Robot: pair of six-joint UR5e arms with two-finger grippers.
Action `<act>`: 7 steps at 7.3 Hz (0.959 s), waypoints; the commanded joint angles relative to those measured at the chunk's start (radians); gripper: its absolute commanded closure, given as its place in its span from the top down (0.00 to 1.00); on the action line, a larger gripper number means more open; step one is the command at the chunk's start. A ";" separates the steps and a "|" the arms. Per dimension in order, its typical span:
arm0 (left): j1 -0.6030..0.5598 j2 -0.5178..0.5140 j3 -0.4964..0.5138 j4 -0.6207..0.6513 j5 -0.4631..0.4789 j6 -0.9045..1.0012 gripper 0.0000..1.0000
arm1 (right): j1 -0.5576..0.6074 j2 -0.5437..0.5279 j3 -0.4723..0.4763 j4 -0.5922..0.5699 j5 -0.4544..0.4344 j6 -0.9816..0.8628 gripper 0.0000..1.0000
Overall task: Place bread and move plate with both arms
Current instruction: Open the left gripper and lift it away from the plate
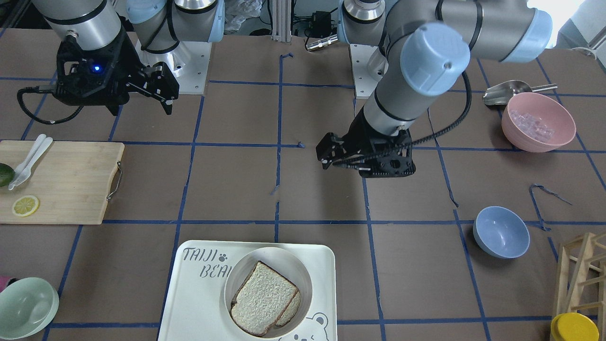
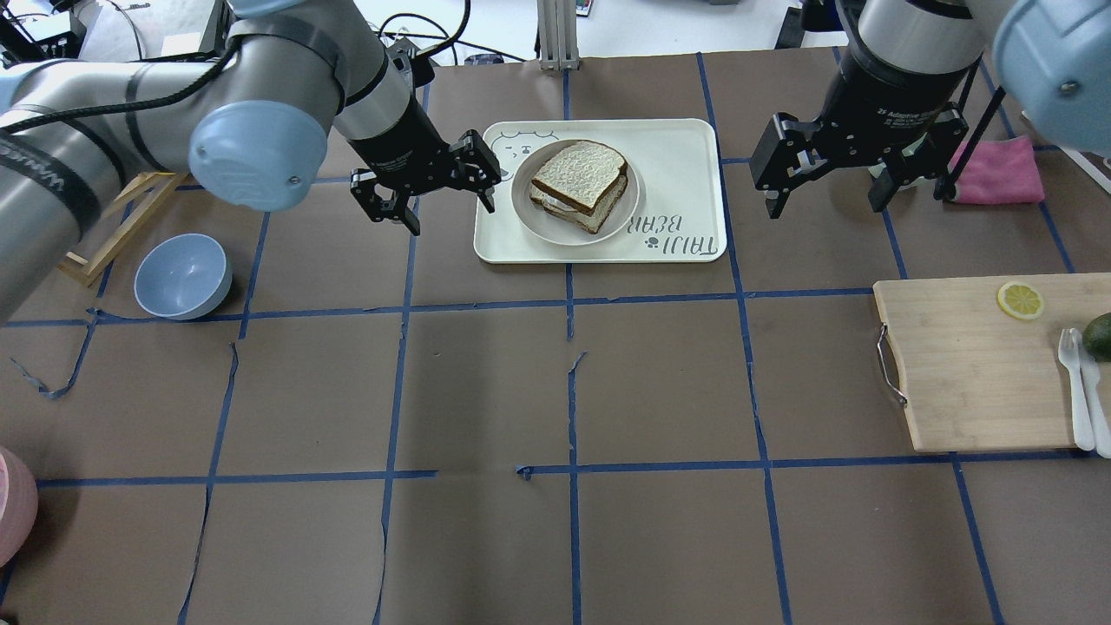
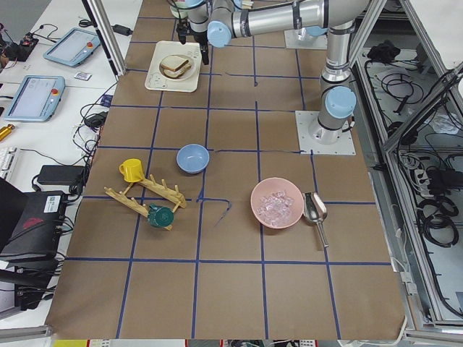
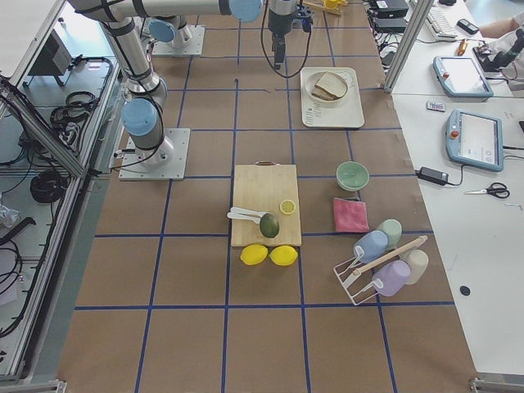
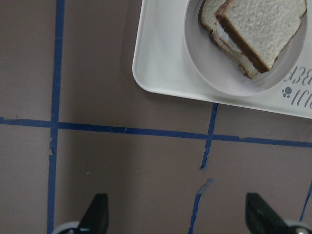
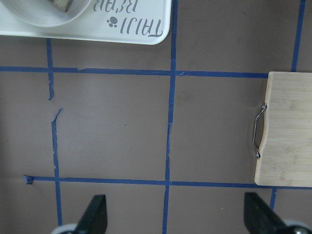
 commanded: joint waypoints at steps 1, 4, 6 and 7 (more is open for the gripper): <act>-0.001 0.156 0.012 -0.137 0.058 0.110 1.00 | 0.000 0.000 0.001 0.000 -0.001 -0.002 1.00; 0.012 0.162 0.060 -0.133 0.138 0.117 1.00 | 0.000 0.000 0.001 0.000 0.001 -0.003 1.00; 0.015 0.094 0.176 -0.167 0.167 0.125 1.00 | 0.000 0.000 -0.001 0.000 0.001 -0.006 1.00; 0.015 0.084 0.187 -0.156 0.173 0.169 0.97 | 0.000 0.000 -0.001 0.000 0.001 -0.006 1.00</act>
